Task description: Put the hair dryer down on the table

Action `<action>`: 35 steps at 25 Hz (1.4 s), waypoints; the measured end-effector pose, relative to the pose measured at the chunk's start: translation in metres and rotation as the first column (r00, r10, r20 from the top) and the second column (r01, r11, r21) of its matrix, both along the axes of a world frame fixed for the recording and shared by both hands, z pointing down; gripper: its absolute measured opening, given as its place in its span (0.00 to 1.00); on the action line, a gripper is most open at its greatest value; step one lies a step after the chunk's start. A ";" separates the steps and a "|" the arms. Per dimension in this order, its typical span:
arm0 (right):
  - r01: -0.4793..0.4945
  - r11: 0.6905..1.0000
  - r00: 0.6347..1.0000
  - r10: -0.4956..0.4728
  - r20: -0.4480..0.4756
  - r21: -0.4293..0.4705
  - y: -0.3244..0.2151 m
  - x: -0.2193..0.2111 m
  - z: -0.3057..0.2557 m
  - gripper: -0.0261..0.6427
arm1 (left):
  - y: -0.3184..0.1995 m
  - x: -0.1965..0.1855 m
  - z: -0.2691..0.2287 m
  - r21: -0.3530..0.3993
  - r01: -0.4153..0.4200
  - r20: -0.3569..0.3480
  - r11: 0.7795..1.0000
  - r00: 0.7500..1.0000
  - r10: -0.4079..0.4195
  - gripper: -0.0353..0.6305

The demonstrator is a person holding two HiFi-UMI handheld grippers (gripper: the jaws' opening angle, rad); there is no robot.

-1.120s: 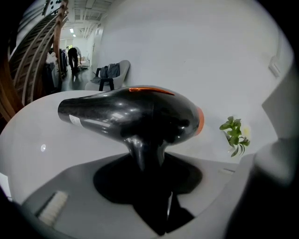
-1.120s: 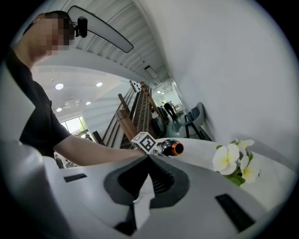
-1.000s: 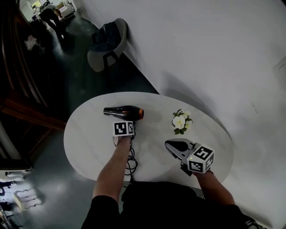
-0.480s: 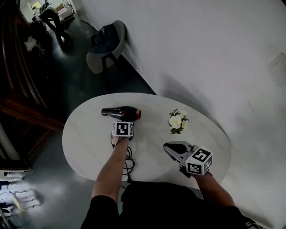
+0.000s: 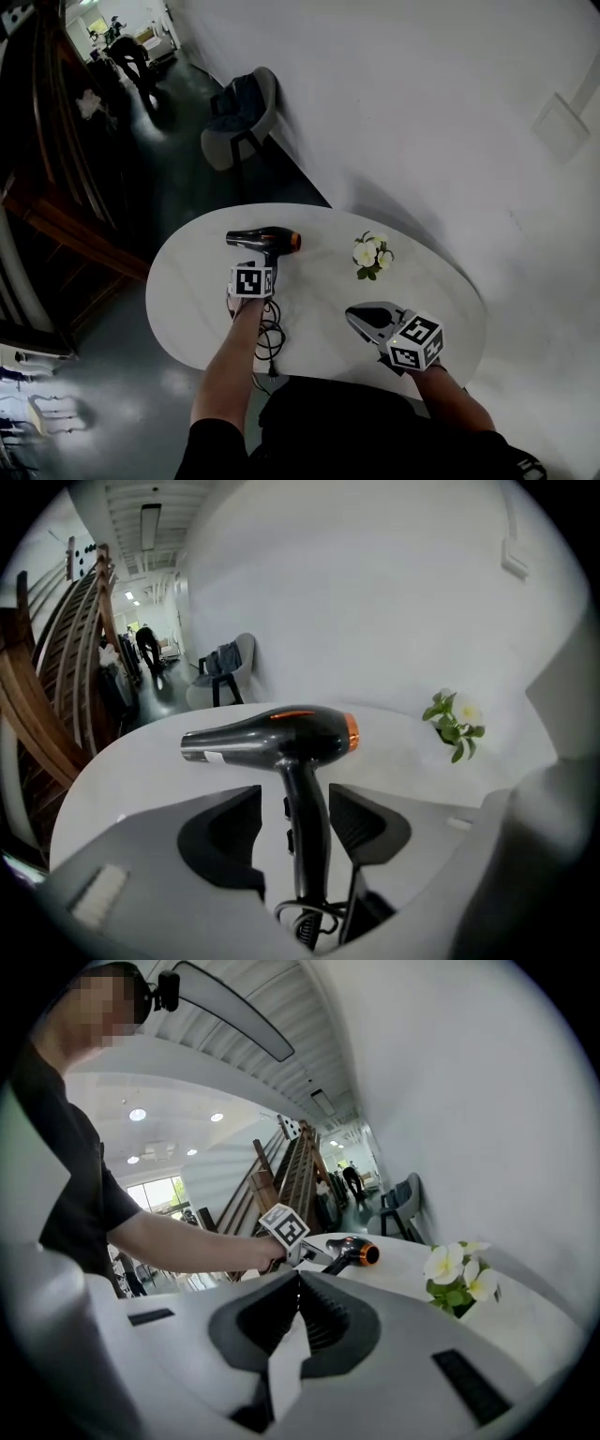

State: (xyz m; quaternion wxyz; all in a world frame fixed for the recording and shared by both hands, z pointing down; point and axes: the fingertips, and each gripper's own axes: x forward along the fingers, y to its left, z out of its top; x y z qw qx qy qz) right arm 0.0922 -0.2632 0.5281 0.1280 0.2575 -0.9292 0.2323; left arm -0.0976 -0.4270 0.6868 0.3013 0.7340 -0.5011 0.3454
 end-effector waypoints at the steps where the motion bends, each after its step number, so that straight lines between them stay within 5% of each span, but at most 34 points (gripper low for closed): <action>1: 0.011 1.000 1.000 -0.011 0.002 0.006 0.004 -0.001 -0.001 0.06 | 0.005 -0.001 -0.009 0.017 -0.002 -0.026 1.000 1.000 0.002 0.41; 5: 0.051 0.998 0.998 -0.052 0.035 0.029 0.018 -0.008 -0.006 0.06 | 0.031 -0.010 -0.041 0.087 -0.023 -0.100 0.996 0.995 0.031 0.40; 11: 0.054 0.997 0.994 -0.059 0.089 0.056 0.023 -0.007 -0.015 0.06 | 0.066 -0.042 -0.089 0.230 -0.036 -0.021 0.973 0.999 0.042 0.37; 16: 0.057 0.995 0.990 -0.067 0.128 0.078 0.015 -0.016 -0.026 0.06 | 0.086 -0.061 -0.117 0.279 0.010 -0.057 0.960 0.998 0.006 0.37; 21: 0.072 0.991 0.989 -0.086 0.123 0.113 0.010 -0.044 -0.039 0.06 | 0.089 -0.082 -0.158 0.383 -0.011 -0.027 0.924 0.999 0.023 0.32; 27: 0.069 0.988 0.991 -0.084 0.103 0.139 0.000 -0.091 -0.054 0.06 | 0.107 -0.096 -0.193 0.432 -0.116 -0.033 0.894 0.989 0.144 0.25; 35: 0.066 0.981 0.990 -0.087 0.109 0.183 0.002 -0.139 -0.081 0.06 | 0.127 -0.124 -0.243 0.547 -0.144 -0.052 0.824 0.977 0.206 0.11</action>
